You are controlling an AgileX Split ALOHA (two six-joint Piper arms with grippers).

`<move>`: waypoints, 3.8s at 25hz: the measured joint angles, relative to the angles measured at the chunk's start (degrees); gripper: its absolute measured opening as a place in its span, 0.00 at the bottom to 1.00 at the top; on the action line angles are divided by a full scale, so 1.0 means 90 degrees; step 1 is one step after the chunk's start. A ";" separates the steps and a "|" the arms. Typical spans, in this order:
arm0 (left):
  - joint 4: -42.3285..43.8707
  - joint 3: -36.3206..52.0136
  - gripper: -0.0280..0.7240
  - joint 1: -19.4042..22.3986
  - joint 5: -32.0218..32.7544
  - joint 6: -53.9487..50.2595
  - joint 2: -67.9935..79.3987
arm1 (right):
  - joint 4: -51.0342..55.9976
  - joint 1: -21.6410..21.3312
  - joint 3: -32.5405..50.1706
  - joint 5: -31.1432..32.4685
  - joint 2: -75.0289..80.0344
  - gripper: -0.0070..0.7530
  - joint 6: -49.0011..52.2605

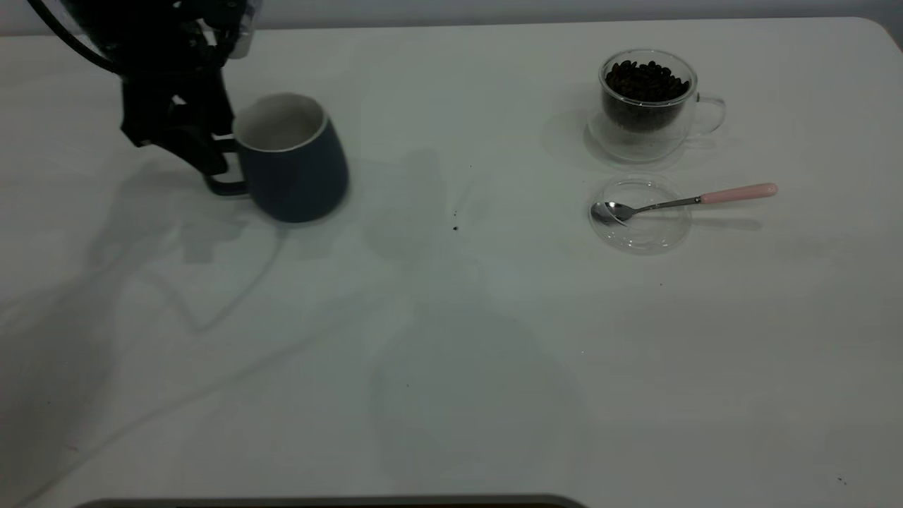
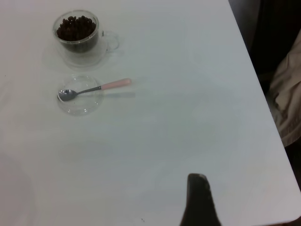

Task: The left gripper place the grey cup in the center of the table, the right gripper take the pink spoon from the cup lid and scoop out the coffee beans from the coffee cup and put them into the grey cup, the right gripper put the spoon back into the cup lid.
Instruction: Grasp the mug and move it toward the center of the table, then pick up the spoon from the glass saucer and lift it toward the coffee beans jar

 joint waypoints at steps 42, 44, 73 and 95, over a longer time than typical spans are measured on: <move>0.1728 0.0000 0.79 -0.0631 0.3225 -0.7698 -0.4142 | 0.0000 0.0000 0.0000 0.0000 0.0000 0.77 0.0001; 0.1909 0.0036 0.79 -0.0631 0.3225 -0.8215 -0.4627 | 0.0000 0.0000 0.0000 0.0000 0.0000 0.77 0.0001; 0.2216 0.6718 0.79 -0.0631 0.2781 -1.0810 -1.1123 | 0.0000 0.0000 0.0000 0.0000 0.0000 0.77 0.0001; 0.2228 0.6718 0.79 0.0325 0.2968 -1.0839 -1.5025 | 0.0000 0.0000 0.0000 0.0000 0.0000 0.77 0.0002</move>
